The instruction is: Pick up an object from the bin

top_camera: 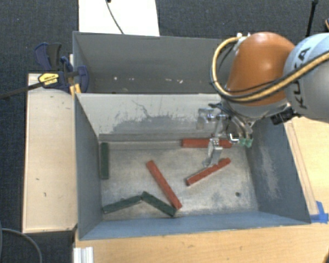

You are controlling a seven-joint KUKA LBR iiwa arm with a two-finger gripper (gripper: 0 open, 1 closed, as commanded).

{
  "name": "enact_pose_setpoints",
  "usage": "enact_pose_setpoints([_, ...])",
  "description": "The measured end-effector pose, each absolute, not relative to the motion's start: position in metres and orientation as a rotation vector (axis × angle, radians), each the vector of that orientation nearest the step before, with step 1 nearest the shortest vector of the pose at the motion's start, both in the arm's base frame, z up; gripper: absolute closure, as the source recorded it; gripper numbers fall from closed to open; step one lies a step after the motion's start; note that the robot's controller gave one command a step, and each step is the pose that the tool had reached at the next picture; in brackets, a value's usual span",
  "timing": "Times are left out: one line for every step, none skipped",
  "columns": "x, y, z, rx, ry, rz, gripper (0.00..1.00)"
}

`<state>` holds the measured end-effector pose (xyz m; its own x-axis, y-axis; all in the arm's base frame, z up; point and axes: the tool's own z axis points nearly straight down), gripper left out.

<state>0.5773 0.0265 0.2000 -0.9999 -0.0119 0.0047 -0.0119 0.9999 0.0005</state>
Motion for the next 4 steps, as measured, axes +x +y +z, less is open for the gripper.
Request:
enact_pose_setpoints([0.561, -0.045, 0.066, 0.259, -3.126, 0.000, 0.00])
enact_pose_setpoints([0.573, -0.031, 0.102, 0.348, -3.130, 0.000, 0.00])
enact_pose_setpoints([0.569, -0.029, 0.122, 0.482, -3.112, 0.000, 0.00])
enact_pose_setpoints([0.553, -0.046, 0.067, 0.522, -3.095, -0.002, 0.00])
